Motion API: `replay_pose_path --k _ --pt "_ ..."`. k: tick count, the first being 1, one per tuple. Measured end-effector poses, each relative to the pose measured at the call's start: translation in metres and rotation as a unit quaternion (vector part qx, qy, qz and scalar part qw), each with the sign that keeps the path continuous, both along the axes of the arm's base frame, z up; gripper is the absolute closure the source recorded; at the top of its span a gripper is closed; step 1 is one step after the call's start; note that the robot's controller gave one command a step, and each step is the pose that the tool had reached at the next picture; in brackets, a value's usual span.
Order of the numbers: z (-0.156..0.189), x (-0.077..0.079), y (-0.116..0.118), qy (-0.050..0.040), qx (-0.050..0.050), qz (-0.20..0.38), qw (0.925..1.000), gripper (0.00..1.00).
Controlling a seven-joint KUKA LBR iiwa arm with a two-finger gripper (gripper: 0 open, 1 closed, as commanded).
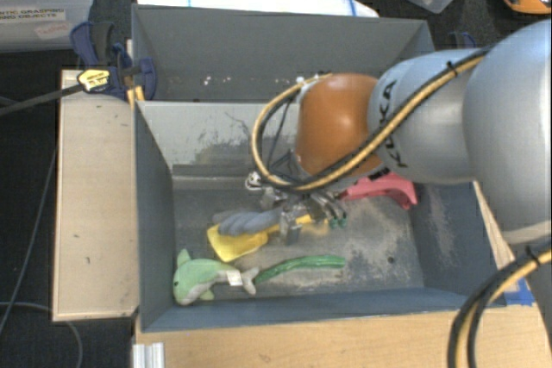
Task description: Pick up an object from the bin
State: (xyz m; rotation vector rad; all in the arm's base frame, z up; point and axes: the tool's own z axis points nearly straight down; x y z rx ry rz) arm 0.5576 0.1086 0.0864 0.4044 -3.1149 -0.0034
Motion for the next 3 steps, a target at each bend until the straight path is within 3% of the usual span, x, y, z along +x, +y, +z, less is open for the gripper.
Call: replay_pose_path --k 1,3 --pt "0.037 0.004 0.001 -0.0069 0.001 -0.001 1.0000 1.00" --pt "0.062 0.002 0.000 -0.0048 0.001 -0.003 1.0000 1.00"
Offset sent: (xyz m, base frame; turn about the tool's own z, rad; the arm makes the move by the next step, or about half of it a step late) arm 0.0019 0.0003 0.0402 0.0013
